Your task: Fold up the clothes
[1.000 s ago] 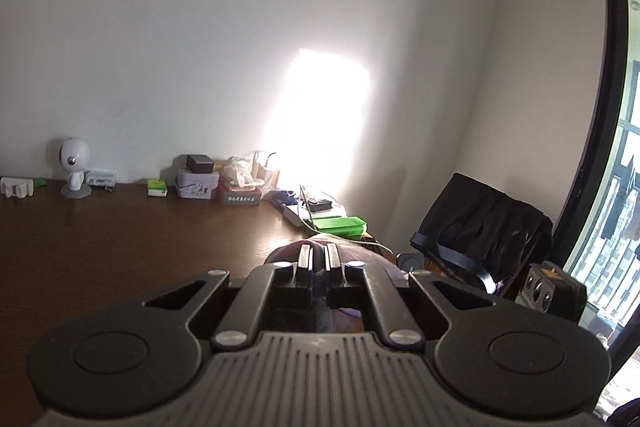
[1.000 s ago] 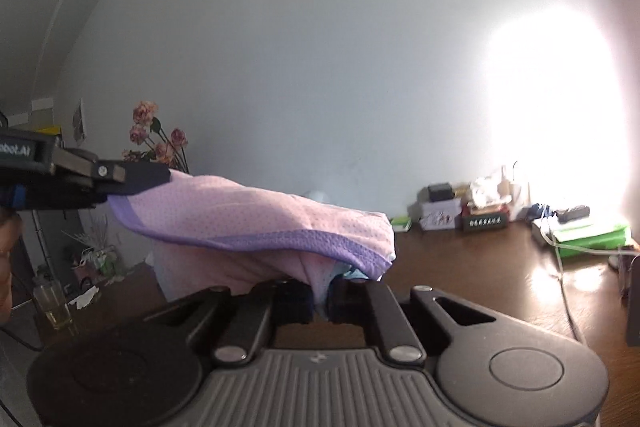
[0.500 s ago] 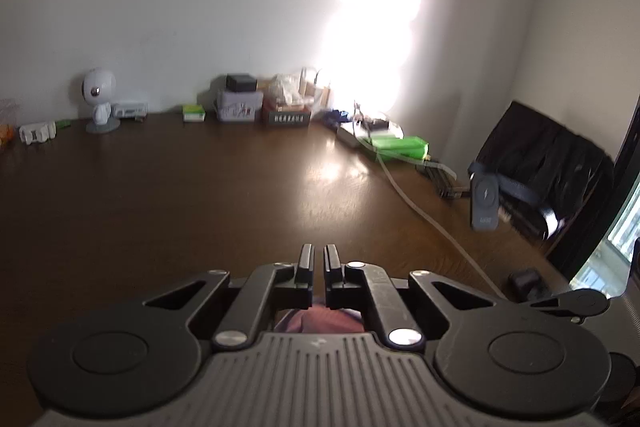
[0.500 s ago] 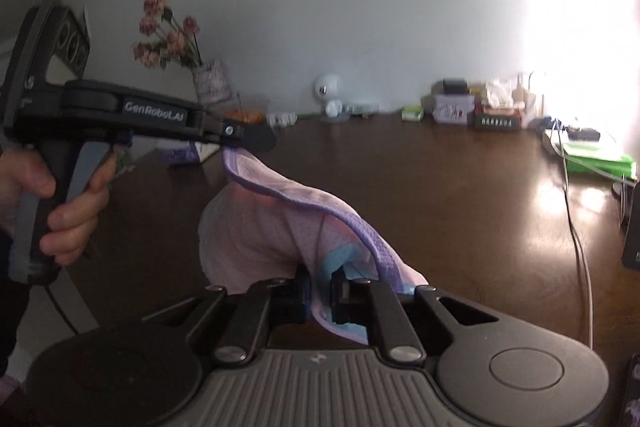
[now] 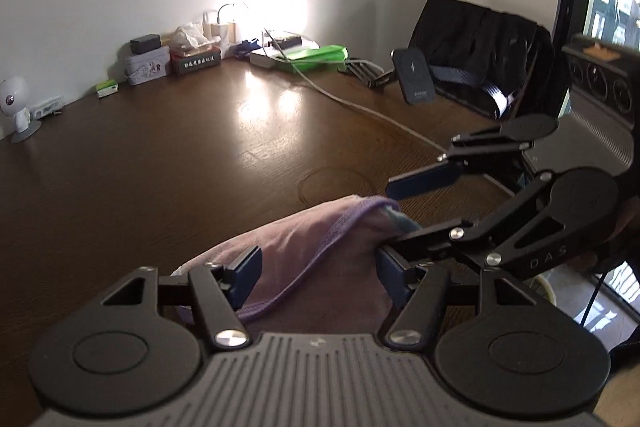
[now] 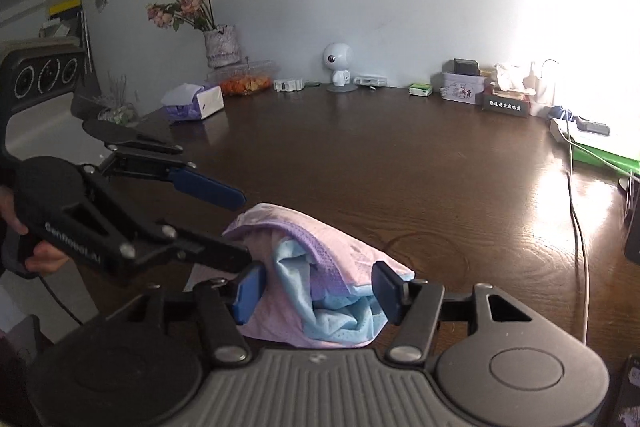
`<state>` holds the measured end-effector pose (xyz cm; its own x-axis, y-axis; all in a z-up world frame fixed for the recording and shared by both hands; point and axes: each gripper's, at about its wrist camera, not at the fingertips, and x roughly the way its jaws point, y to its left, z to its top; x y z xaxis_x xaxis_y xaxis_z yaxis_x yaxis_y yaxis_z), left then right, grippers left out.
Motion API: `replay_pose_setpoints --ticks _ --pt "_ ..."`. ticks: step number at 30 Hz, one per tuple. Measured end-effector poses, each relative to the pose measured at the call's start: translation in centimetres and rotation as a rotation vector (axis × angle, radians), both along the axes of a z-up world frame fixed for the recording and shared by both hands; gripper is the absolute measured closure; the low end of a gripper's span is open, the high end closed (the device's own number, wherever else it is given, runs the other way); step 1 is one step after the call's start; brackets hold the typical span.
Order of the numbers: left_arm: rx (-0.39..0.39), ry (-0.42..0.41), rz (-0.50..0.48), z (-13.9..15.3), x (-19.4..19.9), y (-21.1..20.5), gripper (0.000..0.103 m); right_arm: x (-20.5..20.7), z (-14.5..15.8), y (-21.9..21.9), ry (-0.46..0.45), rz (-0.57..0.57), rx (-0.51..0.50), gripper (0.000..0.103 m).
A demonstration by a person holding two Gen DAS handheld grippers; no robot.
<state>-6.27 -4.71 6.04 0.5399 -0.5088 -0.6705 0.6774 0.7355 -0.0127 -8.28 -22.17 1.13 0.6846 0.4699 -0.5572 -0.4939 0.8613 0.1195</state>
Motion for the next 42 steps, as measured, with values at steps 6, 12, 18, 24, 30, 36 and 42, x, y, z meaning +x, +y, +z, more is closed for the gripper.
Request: replay_pose_setpoints --ticks 6,12,18,24,30,36,42 --pt "-0.05 0.101 -0.019 -0.1 3.5 1.9 0.075 2.2 0.1 -0.2 0.04 0.03 0.11 0.046" --pt "-0.073 0.12 0.017 0.2 5.5 4.2 0.06 3.5 0.2 -1.2 0.065 0.013 0.209 0.046" --pt "-0.13 0.143 0.012 0.6 6.4 5.1 0.063 4.7 -0.4 -0.9 0.099 -0.015 0.183 0.071" --pt "-0.181 0.181 0.0 0.6 7.7 4.4 0.08 4.8 -0.2 -1.4 0.106 -0.039 0.269 0.096" --pt "-0.246 0.161 0.01 2.5 7.0 4.6 0.1 3.4 1.8 -3.5 0.06 -0.05 0.372 0.098" --pt "-0.243 0.018 0.038 6.9 4.9 3.5 0.101 2.0 4.4 -4.0 -0.013 -0.043 0.42 0.099" --pt "-0.171 -0.155 0.073 12.0 6.4 0.5 0.101 2.3 8.3 -4.1 -0.142 -0.071 0.376 0.099"
